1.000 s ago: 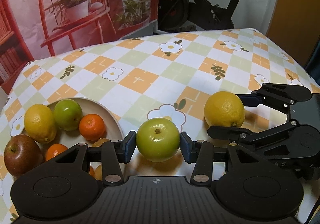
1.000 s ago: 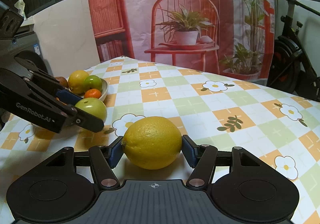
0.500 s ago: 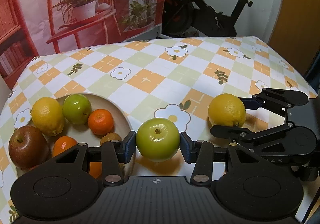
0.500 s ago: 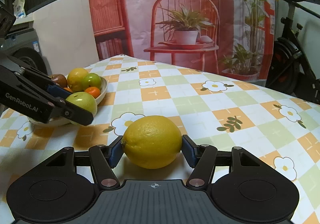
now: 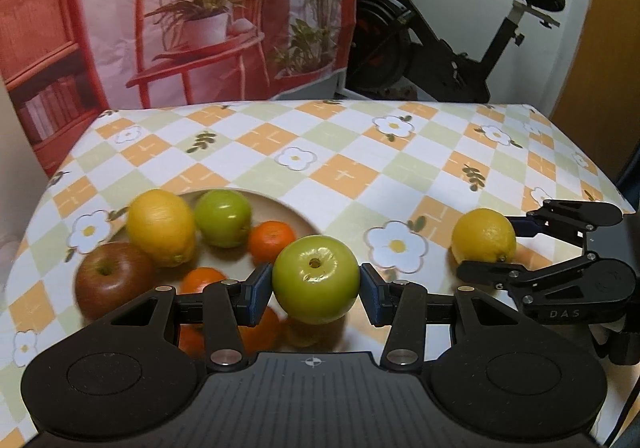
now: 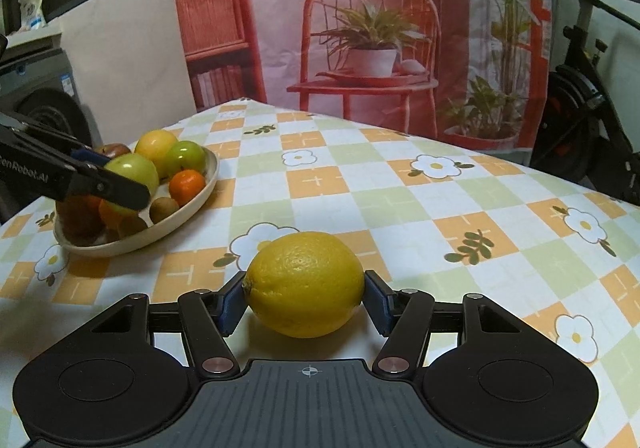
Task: Organize fruits
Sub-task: 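Carry the green apple to the plate with the left gripper while the right gripper carries the lemon, then lower the green apple and lemon onto the plate and open both grippers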
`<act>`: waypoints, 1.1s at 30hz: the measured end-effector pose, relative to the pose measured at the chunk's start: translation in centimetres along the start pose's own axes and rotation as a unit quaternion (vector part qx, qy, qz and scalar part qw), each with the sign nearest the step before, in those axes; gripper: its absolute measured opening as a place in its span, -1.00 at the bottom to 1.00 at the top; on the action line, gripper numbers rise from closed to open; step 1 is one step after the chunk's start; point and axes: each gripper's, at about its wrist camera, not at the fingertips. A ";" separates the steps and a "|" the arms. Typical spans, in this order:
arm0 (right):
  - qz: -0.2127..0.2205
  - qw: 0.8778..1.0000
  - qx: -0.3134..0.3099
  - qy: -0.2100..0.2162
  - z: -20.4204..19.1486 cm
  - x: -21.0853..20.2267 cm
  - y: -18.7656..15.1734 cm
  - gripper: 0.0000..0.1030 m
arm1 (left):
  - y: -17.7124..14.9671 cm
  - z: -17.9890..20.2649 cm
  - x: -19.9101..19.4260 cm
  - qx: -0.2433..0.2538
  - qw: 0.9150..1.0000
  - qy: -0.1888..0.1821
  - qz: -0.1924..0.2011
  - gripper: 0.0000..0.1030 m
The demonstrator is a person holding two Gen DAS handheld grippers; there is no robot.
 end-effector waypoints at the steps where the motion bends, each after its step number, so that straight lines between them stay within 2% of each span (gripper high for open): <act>1: -0.002 1.000 -0.001 0.001 -0.1 0.0 0.1 0.10 | -0.2 -0.5 -0.2 -0.005 1.000 -0.001 0.002 -0.04; 13: -0.006 1.000 0.000 -0.001 -0.4 0.3 0.3 0.10 | 0.2 -5.8 -1.5 -0.071 0.997 0.020 0.016 -0.05; 17: -0.009 1.000 0.002 -0.002 -0.4 0.3 0.5 0.10 | 0.6 -6.5 -1.3 -0.079 0.996 0.029 0.016 -0.05; 21: -0.008 1.000 0.011 0.008 -0.4 0.3 0.9 0.09 | 0.2 -6.1 -1.2 -0.063 0.997 0.034 0.016 -0.04; 26: 0.002 1.000 -0.003 0.023 -1.6 0.5 2.9 0.09 | -0.3 -5.7 -1.2 -0.052 0.998 0.033 0.017 -0.04; 33: 0.011 0.997 -0.061 0.044 -5.3 1.7 6.8 0.09 | -0.3 -6.9 -1.5 -0.077 0.997 0.018 0.027 -0.04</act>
Point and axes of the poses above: each gripper's, at about its wrist camera, not at the fingertips, and x roughly the way its jaws point, z to its right, y to its top, and after that the axes turned 11 degrees about -z, right-handed
